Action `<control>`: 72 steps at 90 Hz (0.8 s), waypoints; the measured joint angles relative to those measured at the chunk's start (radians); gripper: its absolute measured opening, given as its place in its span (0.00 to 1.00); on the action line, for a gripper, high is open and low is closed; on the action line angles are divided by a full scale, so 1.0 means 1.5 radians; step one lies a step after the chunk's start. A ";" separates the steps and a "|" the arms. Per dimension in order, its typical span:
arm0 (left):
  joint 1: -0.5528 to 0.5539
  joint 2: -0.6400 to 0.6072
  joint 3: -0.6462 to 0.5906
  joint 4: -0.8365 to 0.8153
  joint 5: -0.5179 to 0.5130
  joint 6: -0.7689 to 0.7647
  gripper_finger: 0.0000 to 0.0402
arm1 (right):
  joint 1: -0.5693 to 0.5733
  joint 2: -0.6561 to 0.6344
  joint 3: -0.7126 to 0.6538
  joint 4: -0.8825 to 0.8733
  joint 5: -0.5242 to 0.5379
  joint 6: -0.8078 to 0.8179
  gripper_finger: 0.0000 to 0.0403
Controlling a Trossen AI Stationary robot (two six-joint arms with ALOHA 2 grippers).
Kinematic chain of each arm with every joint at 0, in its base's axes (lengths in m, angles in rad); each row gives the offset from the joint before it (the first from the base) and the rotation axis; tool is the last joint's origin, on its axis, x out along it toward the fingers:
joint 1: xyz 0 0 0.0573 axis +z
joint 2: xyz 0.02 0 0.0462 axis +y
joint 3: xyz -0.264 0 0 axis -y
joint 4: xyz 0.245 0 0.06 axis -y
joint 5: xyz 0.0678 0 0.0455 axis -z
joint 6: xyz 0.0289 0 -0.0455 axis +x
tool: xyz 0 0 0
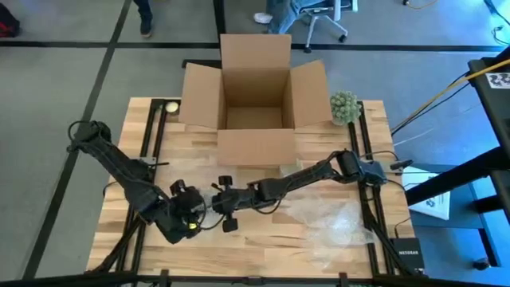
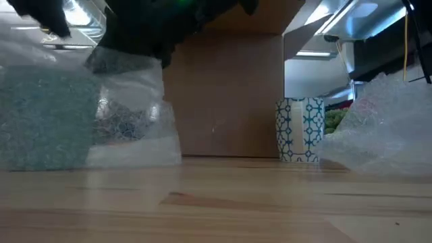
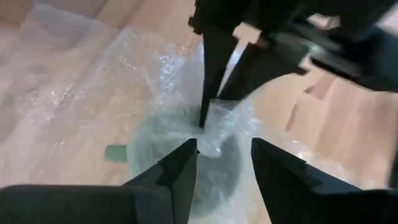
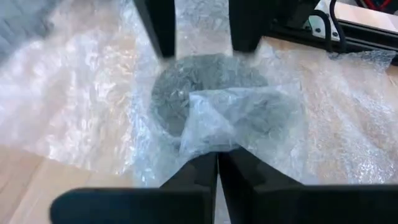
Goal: Wrap mug
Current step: Wrap the green mug with bubble wrap
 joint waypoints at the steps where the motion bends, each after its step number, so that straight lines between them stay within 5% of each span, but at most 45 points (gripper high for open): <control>1: -0.004 0.000 0.004 -0.001 0.000 -0.004 0.34 | 0.000 0.000 0.000 0.000 0.000 0.000 0.00; 42: -0.166 0.082 -0.015 -0.006 0.131 -0.321 0.34 | 0.000 0.001 0.000 -0.002 0.000 -0.006 0.00; 64: -0.112 0.120 -0.034 -0.016 -0.073 -0.300 0.34 | 0.000 0.001 0.000 -0.001 -0.001 -0.010 0.00; 72: -0.075 0.120 -0.034 -0.012 -0.095 -0.248 0.34 | 0.000 0.001 0.000 -0.001 -0.001 -0.010 0.00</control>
